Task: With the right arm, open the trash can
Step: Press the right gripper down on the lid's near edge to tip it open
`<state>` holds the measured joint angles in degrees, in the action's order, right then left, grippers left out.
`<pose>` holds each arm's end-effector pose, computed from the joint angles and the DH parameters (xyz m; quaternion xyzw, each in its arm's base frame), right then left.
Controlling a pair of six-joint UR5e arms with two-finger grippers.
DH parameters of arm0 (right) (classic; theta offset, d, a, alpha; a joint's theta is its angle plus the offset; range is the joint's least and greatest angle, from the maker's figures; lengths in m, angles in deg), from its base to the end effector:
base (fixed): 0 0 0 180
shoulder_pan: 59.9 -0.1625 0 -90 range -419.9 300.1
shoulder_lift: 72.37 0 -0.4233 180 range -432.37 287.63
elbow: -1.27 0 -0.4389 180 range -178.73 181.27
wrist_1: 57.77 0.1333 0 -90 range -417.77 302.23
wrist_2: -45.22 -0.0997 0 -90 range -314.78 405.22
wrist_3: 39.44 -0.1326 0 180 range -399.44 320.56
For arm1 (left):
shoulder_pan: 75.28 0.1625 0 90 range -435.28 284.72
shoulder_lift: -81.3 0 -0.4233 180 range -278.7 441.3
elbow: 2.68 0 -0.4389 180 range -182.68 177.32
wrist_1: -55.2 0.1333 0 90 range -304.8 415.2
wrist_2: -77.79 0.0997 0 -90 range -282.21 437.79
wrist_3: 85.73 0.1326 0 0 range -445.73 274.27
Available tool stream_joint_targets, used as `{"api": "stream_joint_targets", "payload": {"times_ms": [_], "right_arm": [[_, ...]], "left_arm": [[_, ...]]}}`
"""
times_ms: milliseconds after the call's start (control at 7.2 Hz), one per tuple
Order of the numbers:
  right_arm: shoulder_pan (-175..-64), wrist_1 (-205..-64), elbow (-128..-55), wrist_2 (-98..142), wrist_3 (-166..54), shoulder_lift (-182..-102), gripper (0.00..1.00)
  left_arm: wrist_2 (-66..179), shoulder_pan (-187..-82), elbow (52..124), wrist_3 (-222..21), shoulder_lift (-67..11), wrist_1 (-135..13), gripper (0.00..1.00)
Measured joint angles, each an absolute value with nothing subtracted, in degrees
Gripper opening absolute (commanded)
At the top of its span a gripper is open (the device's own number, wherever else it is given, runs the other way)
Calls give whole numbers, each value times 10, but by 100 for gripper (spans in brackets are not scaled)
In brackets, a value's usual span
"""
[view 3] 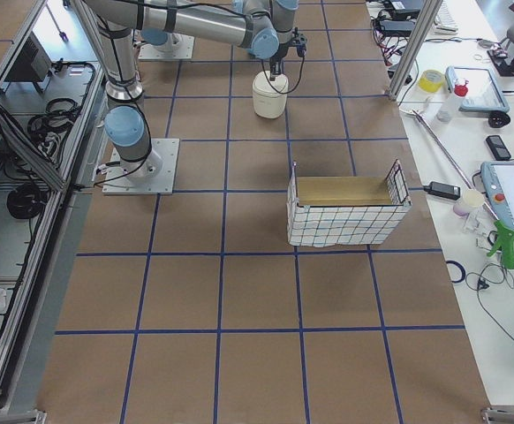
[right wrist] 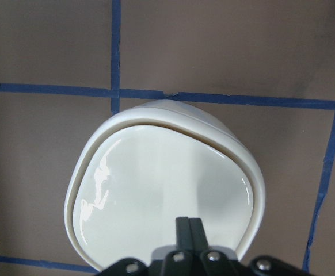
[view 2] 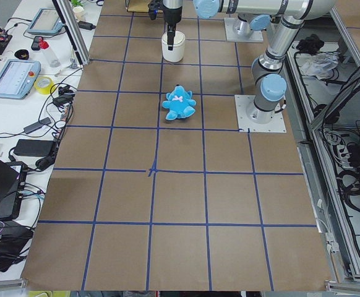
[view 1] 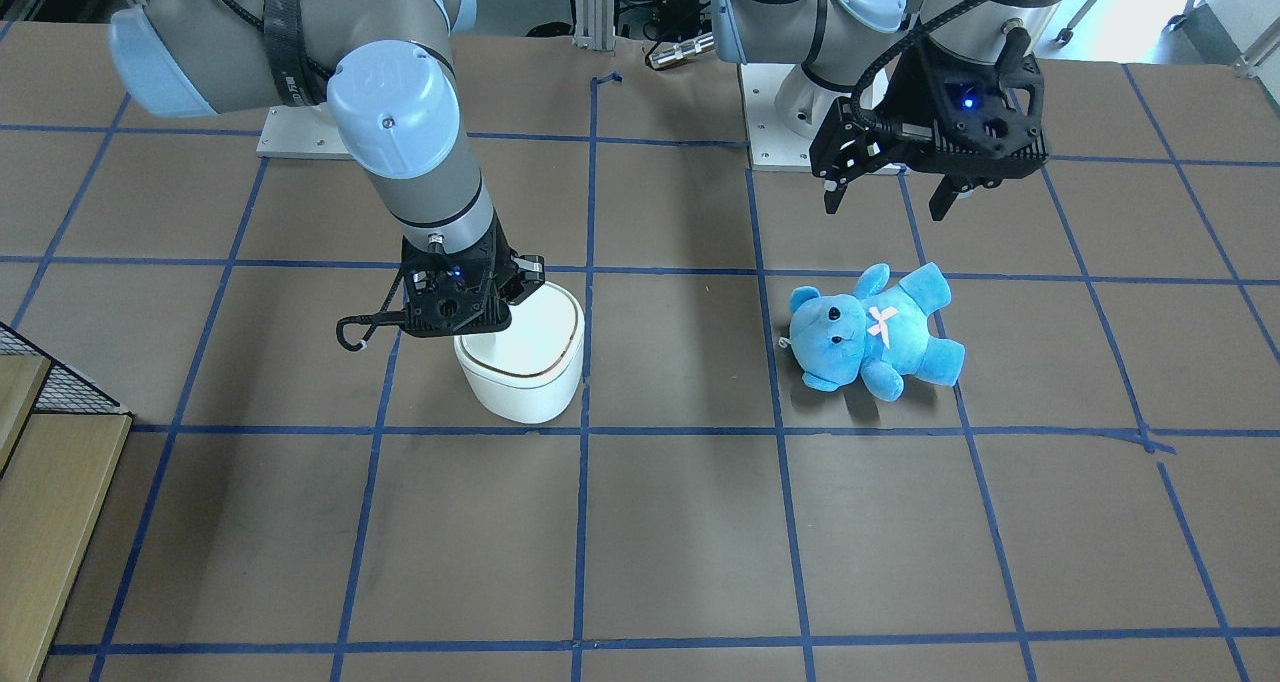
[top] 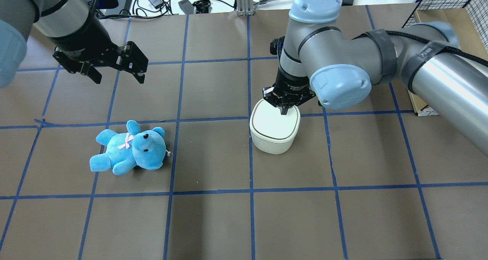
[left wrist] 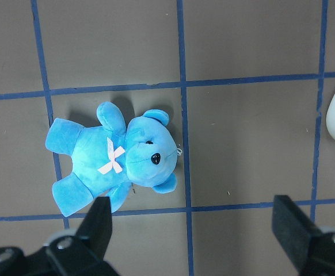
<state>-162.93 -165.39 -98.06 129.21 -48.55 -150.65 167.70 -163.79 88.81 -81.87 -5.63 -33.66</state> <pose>0.2758 -0.5389 0.2817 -0.0326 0.9976 0.0394 0.0457 -0.1199 -0.5252 0.4696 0.0207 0.9995 -0.0237 0.0003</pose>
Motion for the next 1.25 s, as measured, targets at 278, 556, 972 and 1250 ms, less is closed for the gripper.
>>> {"api": "stream_joint_targets", "payload": {"times_ms": [278,556,972,1250], "right_arm": [[-1630,-1654,-992,1292,-485,-1506,0],[-1630,-1654,-999,1292,-487,-1504,0],[-1630,-1662,-1000,1292,-493,-1498,0],[-1630,-1663,-996,1292,-497,-1497,0]], "left_arm": [[1678,-1638,888,-818,-56,-337,100],[1678,-1638,888,-818,-56,-337,100],[1677,-1638,889,-819,-56,-337,100],[1677,-1638,889,-819,-56,-337,100]]}}
